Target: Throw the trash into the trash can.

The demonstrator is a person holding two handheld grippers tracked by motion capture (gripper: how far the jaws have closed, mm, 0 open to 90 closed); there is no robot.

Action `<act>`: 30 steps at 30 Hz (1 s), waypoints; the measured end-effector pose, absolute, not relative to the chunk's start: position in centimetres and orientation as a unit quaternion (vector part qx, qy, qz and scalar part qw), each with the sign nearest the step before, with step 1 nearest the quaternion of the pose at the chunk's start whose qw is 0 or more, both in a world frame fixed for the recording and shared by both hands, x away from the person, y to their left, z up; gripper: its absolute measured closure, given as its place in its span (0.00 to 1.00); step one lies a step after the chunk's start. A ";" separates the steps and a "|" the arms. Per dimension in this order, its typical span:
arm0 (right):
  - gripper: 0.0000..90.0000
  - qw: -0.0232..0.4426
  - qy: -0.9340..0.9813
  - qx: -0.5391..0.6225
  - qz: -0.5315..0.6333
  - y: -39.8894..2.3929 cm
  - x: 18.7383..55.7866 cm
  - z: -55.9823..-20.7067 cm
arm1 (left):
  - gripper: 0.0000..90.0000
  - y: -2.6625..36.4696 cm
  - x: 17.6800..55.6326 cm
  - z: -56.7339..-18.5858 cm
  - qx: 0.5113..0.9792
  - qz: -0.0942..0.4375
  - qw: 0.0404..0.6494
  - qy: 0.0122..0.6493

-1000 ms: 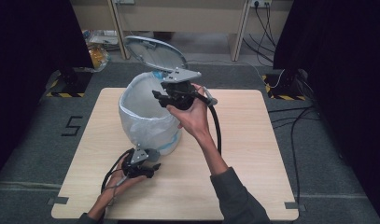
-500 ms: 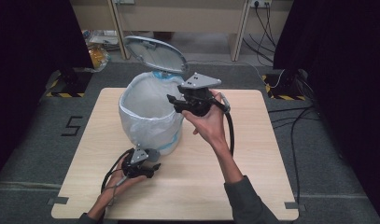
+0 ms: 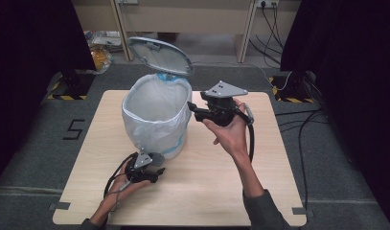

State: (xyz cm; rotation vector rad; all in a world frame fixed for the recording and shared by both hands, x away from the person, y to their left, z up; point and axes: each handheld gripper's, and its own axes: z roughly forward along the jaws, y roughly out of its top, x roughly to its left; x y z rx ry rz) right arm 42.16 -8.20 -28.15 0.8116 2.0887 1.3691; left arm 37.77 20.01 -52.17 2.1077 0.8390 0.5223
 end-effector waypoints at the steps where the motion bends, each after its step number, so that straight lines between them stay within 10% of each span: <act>1: 0.49 0.257 0.768 0.301 0.504 -8.5 42.0 -28.3 | 0.29 20.0 37.8 -52.2 0.832 0.206 0.395 0.331; 30: 0.33 0.266 0.770 0.328 0.479 -14.6 37.4 -33.5 | 0.29 20.0 37.8 -52.2 0.831 0.207 0.396 0.332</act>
